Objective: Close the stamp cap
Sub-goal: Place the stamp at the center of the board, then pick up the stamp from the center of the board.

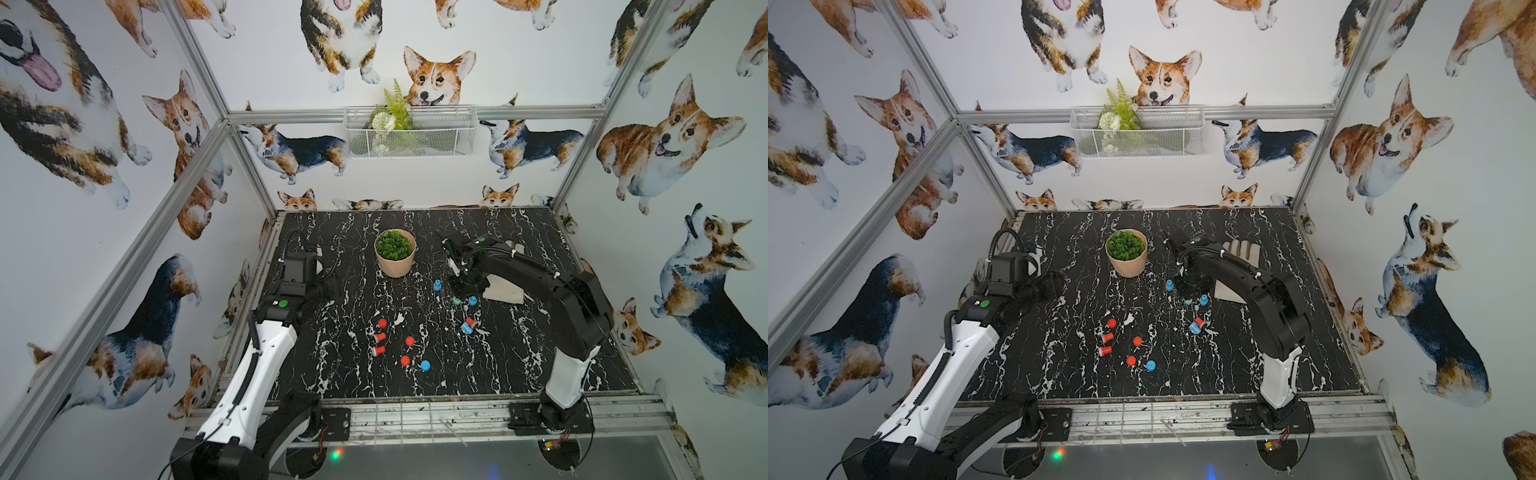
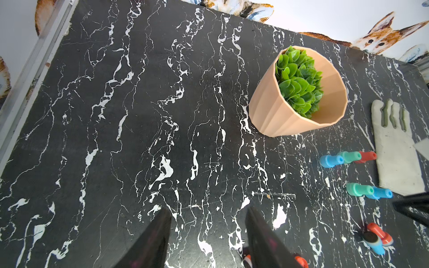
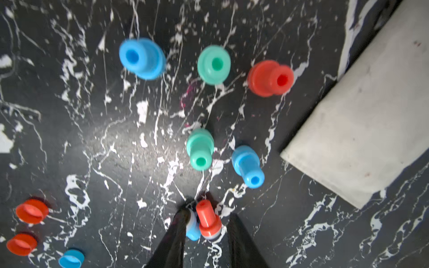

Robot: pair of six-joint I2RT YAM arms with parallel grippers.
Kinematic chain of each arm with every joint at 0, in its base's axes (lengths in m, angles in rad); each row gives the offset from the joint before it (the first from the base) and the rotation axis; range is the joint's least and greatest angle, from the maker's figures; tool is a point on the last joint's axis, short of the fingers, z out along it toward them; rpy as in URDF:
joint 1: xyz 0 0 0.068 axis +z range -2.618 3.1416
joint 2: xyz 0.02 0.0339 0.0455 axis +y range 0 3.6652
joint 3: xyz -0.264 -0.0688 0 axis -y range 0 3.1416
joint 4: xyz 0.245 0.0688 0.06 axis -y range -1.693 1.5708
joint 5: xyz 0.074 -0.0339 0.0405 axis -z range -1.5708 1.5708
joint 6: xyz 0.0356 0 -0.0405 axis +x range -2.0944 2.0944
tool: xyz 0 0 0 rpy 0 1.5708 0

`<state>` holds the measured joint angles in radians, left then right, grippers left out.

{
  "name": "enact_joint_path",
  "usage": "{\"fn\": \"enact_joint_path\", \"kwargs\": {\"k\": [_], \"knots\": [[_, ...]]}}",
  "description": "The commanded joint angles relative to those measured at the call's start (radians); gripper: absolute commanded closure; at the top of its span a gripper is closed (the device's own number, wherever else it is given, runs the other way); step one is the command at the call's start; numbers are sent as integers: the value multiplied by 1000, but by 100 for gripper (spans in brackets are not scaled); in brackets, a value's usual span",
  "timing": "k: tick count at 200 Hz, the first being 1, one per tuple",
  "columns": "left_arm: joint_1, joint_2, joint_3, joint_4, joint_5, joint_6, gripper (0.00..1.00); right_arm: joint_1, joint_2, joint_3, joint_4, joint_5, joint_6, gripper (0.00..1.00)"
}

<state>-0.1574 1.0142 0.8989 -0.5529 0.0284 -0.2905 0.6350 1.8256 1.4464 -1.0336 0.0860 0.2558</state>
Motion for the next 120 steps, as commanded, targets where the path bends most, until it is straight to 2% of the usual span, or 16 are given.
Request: {"fn": "enact_joint_path", "kwargs": {"k": [1,45,80,120], "knots": [[2,1,6,1,-4,15,44,33,-49,-64,-41,-10,-1,66],[2,5,6,1,-4,15,44,112,-95,-197,-9,-12,89,67],[2,6,6,2,0,14,44,121,-109,-286,79,-25,120,67],[2,8,6,2,2,14,44,121,-84,-317,141,-47,119,68]]}}
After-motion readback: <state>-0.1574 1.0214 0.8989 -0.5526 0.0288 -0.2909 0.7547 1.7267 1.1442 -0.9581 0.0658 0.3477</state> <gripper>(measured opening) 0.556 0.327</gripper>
